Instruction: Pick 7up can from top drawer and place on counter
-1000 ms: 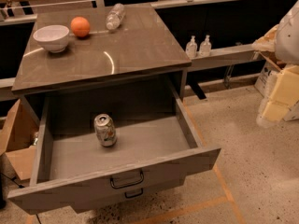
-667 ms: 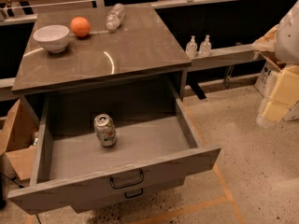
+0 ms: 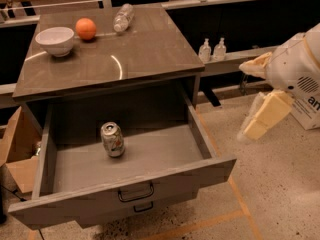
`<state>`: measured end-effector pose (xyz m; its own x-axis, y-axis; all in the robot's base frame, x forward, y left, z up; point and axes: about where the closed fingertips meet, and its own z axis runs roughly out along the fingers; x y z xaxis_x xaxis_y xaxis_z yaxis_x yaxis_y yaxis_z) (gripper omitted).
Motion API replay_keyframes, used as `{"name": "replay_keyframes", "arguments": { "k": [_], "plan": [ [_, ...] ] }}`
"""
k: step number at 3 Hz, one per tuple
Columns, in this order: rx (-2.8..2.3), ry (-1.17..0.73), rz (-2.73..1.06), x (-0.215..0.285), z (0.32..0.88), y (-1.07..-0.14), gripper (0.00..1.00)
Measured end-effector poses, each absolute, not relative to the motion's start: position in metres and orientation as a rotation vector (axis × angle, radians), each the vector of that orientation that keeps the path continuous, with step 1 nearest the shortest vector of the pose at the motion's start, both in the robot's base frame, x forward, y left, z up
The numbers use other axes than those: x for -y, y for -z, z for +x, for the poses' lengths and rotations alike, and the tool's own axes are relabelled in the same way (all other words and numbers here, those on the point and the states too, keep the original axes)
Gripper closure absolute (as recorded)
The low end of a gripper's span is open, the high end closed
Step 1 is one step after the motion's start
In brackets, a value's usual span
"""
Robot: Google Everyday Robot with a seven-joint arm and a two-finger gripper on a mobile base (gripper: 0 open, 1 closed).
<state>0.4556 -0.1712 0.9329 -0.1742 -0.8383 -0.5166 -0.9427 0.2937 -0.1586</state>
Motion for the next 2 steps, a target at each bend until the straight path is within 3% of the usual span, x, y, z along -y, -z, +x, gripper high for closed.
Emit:
{"name": "replay_keyframes", "arguments": {
  "k": [2],
  "plan": [
    [-1.805, -0.524, -1.550, 0.100, 0.471, -0.895, 0.00]
  ]
}}
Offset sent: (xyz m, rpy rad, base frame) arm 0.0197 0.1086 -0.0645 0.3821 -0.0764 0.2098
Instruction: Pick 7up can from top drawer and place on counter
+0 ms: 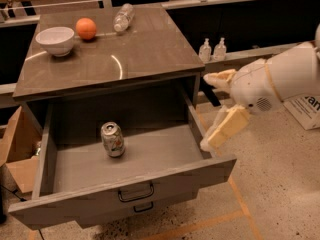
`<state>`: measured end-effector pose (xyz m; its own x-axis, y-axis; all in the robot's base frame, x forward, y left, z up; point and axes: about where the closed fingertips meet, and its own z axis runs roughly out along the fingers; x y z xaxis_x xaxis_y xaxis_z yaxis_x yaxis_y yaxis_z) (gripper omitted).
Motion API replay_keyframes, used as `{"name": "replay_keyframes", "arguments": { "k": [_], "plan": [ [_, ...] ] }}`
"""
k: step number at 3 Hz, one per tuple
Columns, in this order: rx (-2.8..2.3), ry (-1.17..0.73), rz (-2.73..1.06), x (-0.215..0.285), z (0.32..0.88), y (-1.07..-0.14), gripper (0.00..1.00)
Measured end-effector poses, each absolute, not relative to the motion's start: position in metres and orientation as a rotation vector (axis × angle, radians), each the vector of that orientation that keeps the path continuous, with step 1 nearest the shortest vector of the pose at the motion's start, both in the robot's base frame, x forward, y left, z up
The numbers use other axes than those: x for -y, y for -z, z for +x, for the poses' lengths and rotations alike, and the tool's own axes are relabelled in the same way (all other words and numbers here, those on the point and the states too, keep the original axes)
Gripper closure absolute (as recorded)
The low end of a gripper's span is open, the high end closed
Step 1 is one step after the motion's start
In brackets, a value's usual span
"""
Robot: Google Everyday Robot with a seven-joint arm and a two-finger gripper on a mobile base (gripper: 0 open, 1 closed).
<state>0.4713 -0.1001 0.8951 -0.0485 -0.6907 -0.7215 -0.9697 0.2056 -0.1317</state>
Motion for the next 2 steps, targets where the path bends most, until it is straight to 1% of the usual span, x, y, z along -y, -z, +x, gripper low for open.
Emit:
{"name": "replay_keyframes", "arguments": {
  "k": [1, 2],
  "plan": [
    [-1.715, -0.602, -1.529, 0.0412, 0.4817, -0.8581, 0.00],
    [-1.715, -0.601, -1.528, 0.0395, 0.4825, -0.8567, 0.00]
  ]
}}
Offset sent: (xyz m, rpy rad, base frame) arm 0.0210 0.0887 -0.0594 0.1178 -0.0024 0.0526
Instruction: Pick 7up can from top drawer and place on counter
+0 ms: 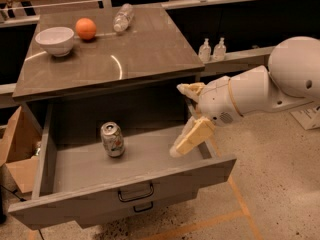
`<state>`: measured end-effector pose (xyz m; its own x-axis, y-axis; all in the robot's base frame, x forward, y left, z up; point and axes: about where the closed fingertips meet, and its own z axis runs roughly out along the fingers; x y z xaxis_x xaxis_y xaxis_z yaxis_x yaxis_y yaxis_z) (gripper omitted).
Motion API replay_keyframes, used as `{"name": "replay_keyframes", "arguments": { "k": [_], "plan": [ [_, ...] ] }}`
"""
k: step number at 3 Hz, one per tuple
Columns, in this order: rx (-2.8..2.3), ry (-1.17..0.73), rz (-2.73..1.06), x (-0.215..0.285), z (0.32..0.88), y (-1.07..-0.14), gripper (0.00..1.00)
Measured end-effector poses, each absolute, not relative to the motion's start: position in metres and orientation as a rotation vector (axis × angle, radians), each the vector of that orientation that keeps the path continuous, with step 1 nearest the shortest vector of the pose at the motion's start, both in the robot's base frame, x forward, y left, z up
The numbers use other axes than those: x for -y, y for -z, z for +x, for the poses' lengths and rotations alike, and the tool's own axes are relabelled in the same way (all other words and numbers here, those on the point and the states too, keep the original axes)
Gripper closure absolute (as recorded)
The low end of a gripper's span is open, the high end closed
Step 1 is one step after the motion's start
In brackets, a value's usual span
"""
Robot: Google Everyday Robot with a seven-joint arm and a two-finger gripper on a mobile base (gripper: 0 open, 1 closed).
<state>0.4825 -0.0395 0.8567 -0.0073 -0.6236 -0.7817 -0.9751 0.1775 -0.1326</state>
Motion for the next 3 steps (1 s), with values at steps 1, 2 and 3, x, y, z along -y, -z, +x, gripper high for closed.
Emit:
{"name": "replay_keyframes", "arguments": {
  "k": [1, 2, 3],
  "plan": [
    [-1.708, -0.601, -1.505, 0.019, 0.499, -0.836, 0.00],
    [-1.680, -0.631, -1.482, -0.013, 0.519, -0.812, 0.00],
    [-1.651, -0.653, -1.476, -0.042, 0.536, -0.787, 0.00]
  ]
}}
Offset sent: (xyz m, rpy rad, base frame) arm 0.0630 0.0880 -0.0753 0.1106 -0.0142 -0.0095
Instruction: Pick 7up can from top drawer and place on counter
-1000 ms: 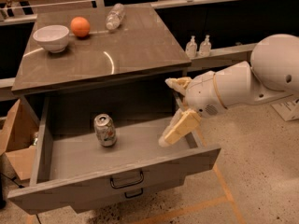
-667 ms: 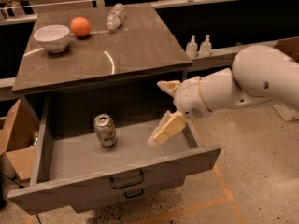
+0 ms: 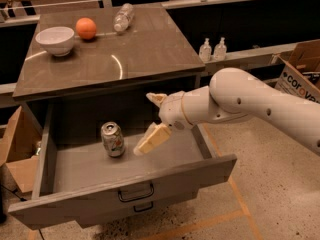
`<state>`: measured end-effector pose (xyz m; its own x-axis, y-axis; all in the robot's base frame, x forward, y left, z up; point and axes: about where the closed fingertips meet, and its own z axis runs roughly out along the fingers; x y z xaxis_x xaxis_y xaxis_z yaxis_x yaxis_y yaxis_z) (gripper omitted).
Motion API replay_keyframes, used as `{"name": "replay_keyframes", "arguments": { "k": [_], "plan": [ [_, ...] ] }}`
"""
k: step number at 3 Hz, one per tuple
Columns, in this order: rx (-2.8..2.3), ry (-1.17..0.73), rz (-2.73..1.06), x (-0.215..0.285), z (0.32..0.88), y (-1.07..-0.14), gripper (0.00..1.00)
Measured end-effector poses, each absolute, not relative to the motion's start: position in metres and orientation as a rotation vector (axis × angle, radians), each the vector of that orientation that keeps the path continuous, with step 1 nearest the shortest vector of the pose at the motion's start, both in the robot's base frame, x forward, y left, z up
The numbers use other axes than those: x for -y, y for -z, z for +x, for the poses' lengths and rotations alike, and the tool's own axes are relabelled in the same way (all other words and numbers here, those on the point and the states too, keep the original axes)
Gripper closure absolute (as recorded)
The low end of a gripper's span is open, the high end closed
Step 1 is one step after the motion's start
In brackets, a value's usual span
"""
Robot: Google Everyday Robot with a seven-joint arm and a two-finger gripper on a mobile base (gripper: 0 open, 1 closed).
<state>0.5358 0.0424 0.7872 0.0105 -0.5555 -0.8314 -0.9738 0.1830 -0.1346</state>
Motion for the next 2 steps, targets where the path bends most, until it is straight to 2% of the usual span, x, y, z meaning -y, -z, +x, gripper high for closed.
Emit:
{"name": "replay_keyframes", "arguments": {
  "k": [2],
  "plan": [
    [-1.619, -0.673, -1.496, -0.079, 0.556, -0.736, 0.00]
  ]
}}
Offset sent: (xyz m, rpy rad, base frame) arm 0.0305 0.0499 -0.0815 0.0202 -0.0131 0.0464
